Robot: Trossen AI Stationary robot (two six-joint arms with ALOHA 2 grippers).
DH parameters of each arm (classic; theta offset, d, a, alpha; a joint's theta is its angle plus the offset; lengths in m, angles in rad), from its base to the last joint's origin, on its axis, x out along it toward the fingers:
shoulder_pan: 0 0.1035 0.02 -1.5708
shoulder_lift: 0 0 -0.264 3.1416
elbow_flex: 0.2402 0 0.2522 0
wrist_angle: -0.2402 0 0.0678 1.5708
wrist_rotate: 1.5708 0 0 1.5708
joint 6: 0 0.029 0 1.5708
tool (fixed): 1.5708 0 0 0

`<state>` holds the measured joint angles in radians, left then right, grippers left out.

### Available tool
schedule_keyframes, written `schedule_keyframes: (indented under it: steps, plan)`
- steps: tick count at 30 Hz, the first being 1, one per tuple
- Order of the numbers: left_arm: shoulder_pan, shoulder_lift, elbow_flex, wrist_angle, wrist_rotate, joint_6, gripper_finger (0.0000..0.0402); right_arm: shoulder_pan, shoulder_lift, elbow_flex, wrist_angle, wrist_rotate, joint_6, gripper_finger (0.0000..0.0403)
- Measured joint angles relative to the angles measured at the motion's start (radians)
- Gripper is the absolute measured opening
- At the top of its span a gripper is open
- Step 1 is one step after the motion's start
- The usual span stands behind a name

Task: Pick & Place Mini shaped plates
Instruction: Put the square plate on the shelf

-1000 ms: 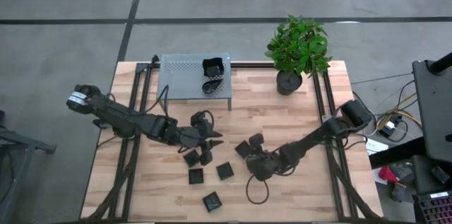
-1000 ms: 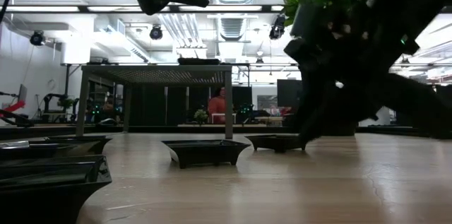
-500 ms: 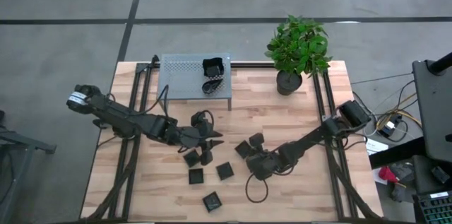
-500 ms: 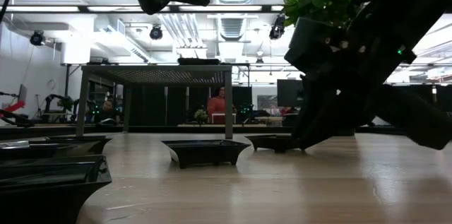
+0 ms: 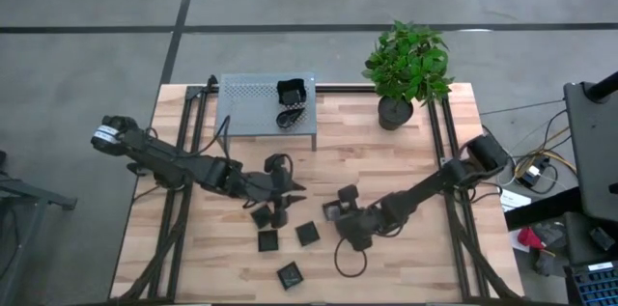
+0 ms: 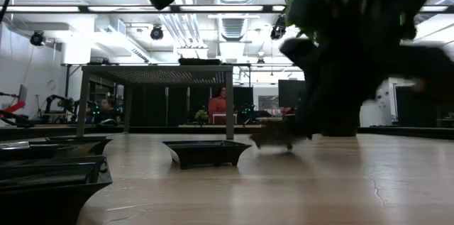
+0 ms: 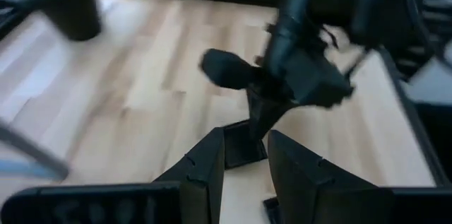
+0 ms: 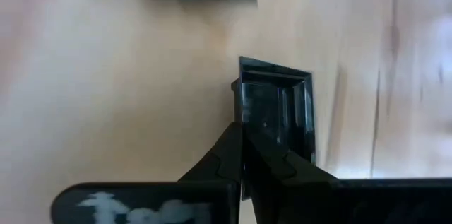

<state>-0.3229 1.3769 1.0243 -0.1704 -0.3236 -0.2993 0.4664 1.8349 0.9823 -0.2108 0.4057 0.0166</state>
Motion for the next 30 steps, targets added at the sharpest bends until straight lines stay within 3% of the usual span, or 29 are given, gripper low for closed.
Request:
schedule_keyframes:
  steps: [8,14,21,30]
  plan:
    - [-0.001,0.0,0.0,0.087,0.26,0.23,0.0104,0.0,-0.109,0.11,-0.002,-0.201,-0.004,0.0008]
    - [-0.001,0.005,0.0,0.171,0.405,0.303,0.0104,-0.017,-0.161,0.199,-0.003,-0.4,0.094,0.0008]
    - [-0.002,0.059,0.0,0.204,0.493,0.304,0.0104,-0.03,-0.165,0.272,-0.026,-0.493,0.149,0.0008]
    - [-0.005,0.097,0.0,0.22,0.556,0.237,0.0104,-0.041,-0.165,0.289,-0.033,-0.513,0.162,0.0008]
